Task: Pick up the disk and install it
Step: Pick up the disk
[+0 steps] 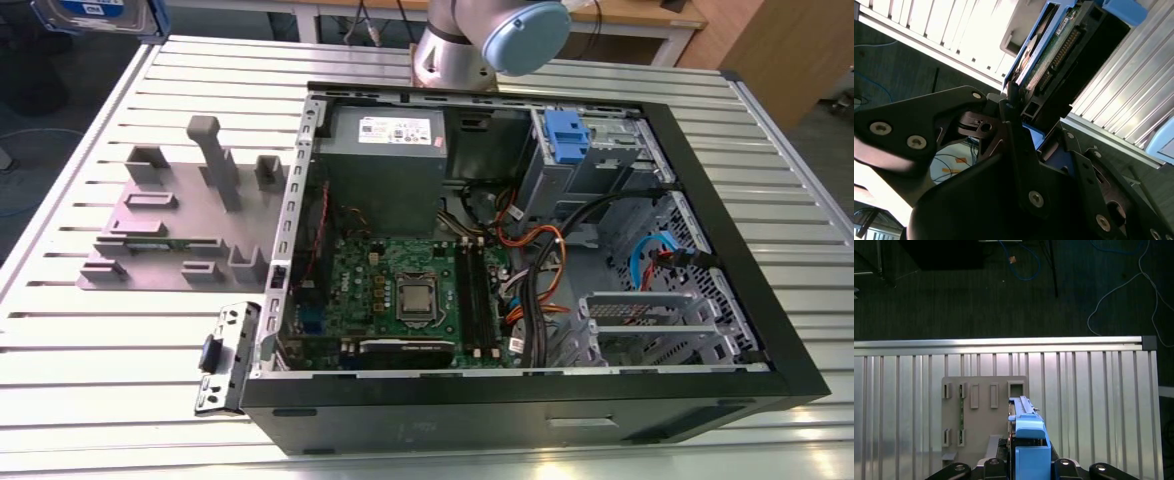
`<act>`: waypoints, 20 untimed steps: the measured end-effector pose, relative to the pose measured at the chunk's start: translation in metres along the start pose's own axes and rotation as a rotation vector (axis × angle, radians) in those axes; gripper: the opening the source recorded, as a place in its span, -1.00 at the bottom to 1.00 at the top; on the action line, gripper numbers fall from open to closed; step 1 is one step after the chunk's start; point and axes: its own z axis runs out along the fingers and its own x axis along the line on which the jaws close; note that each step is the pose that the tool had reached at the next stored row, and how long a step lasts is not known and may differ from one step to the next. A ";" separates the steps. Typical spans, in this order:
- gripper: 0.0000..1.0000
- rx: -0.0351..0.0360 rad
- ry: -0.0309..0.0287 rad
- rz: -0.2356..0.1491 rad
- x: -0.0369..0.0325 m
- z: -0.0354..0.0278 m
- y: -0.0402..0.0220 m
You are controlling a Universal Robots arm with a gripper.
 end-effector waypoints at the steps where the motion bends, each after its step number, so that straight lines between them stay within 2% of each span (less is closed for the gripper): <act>1: -0.27 -0.0001 0.0000 0.000 0.0000 -0.0001 -0.0004; 20: -0.27 -0.0001 0.0000 0.000 -0.0004 -0.0003 -0.0109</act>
